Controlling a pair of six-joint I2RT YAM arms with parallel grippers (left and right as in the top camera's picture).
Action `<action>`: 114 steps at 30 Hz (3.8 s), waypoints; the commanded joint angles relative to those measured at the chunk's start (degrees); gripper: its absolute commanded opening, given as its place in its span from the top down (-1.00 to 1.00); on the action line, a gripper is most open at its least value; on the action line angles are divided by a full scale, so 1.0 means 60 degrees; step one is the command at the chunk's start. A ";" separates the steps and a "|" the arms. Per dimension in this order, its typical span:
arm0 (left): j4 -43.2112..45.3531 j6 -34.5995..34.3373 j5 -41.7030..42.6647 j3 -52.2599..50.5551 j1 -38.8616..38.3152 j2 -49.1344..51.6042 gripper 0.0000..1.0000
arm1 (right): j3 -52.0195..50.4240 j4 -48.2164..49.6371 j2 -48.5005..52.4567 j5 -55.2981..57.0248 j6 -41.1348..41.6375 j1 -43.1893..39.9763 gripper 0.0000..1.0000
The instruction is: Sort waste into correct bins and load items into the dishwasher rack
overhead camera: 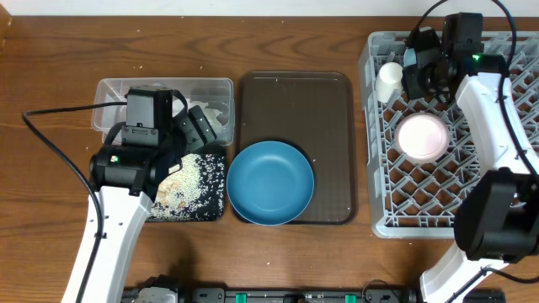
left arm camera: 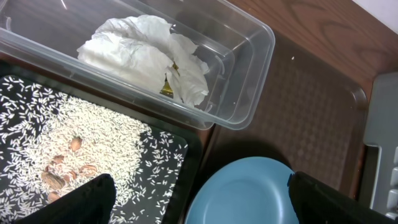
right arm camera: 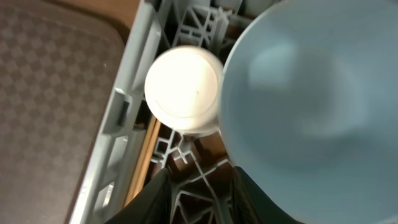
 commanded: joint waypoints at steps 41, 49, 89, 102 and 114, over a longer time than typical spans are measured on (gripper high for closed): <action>-0.0004 0.0018 -0.0186 0.0208 0.0033 -0.0069 -0.82 | 0.0634 0.0470 0.0583 0.1745 -0.1993 0.0350 0.36; -0.0004 0.0018 -0.0186 0.0208 0.0033 -0.0069 -0.82 | 0.0623 0.0401 0.0925 0.1745 -0.1993 0.0277 0.44; -0.0004 0.0018 -0.0186 0.0208 0.0033 -0.0069 -0.83 | 0.0827 0.4798 0.0033 -1.0000 0.4054 -0.2339 0.97; -0.0004 0.0018 -0.0186 0.0208 0.0033 -0.0069 -0.83 | 0.0827 1.0251 0.3249 -1.1825 0.9031 -0.2583 0.97; -0.0004 0.0022 -0.0186 0.0208 0.0033 -0.0069 -0.82 | 0.0820 1.0688 0.4379 -1.1941 0.9191 -0.2838 0.97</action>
